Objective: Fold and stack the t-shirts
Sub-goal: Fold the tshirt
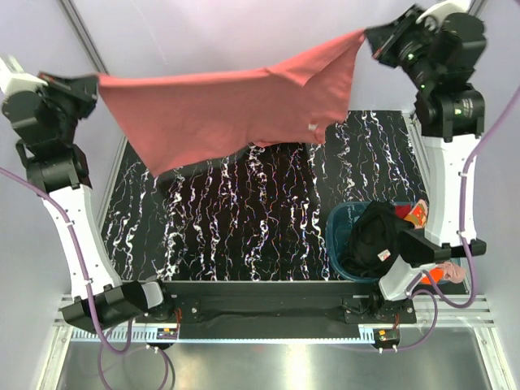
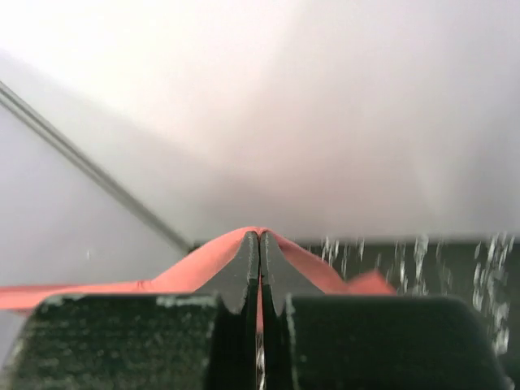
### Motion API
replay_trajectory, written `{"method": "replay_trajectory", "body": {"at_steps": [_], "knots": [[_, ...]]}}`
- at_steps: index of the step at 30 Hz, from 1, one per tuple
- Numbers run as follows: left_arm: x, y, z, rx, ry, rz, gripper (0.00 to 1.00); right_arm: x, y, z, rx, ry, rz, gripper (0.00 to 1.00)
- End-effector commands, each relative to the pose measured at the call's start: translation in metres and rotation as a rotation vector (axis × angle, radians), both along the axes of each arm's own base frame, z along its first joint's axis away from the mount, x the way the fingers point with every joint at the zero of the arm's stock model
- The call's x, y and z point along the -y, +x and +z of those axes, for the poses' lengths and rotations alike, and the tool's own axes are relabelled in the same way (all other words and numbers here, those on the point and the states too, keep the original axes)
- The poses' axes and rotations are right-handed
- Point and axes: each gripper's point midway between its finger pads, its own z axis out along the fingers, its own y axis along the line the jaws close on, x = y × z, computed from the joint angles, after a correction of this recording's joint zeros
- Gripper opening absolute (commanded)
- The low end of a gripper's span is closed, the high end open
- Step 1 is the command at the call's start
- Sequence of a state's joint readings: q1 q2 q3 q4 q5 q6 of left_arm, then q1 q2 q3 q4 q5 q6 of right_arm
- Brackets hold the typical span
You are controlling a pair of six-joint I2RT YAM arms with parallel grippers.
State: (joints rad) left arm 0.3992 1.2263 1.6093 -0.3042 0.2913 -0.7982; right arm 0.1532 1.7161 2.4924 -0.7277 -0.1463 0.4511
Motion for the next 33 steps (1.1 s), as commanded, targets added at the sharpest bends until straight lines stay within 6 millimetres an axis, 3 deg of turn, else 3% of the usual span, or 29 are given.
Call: {"method": "replay_trajectory", "body": {"at_steps": [1, 3, 4, 7, 8, 10, 12, 17, 21, 26, 30, 33], "knots": [[0.039, -0.024, 0.098, 0.273, 0.128, -0.178, 0.00, 0.029, -0.039, 0.106, 0.399, -0.007, -0.123, 0.00], [0.045, -0.024, 0.102, 0.274, 0.153, -0.217, 0.00, 0.029, -0.057, 0.132, 0.503, -0.016, -0.111, 0.00], [0.052, -0.033, 0.115, 0.300, 0.180, -0.232, 0.00, 0.029, -0.064, 0.140, 0.538, -0.032, -0.108, 0.00], [0.054, -0.039, 0.124, 0.301, 0.221, -0.230, 0.00, 0.026, -0.083, 0.158, 0.623, -0.057, -0.089, 0.00], [0.058, -0.049, 0.141, 0.337, 0.251, -0.228, 0.00, 0.027, -0.087, 0.161, 0.632, -0.057, -0.090, 0.00], [0.058, -0.053, 0.150, 0.347, 0.257, -0.224, 0.00, 0.030, -0.096, 0.167, 0.652, -0.066, -0.099, 0.00], [0.061, -0.068, 0.168, 0.396, 0.267, -0.212, 0.00, 0.032, -0.105, 0.172, 0.669, -0.062, -0.107, 0.00], [0.060, -0.110, 0.202, 0.504, 0.295, -0.121, 0.00, 0.043, -0.154, 0.197, 0.771, -0.051, -0.140, 0.00], [0.056, -0.131, 0.214, 0.523, 0.264, -0.036, 0.00, 0.050, -0.181, 0.211, 0.825, -0.044, -0.161, 0.00], [0.050, -0.166, 0.235, 0.597, 0.231, 0.084, 0.00, 0.061, -0.234, 0.237, 0.959, -0.035, -0.199, 0.00], [0.054, -0.183, 0.254, 0.678, 0.229, 0.101, 0.00, 0.066, -0.239, 0.242, 0.993, -0.040, -0.232, 0.00], [0.051, -0.176, 0.260, 0.709, 0.183, 0.078, 0.00, 0.064, -0.217, 0.239, 0.990, -0.066, -0.249, 0.00]]}}
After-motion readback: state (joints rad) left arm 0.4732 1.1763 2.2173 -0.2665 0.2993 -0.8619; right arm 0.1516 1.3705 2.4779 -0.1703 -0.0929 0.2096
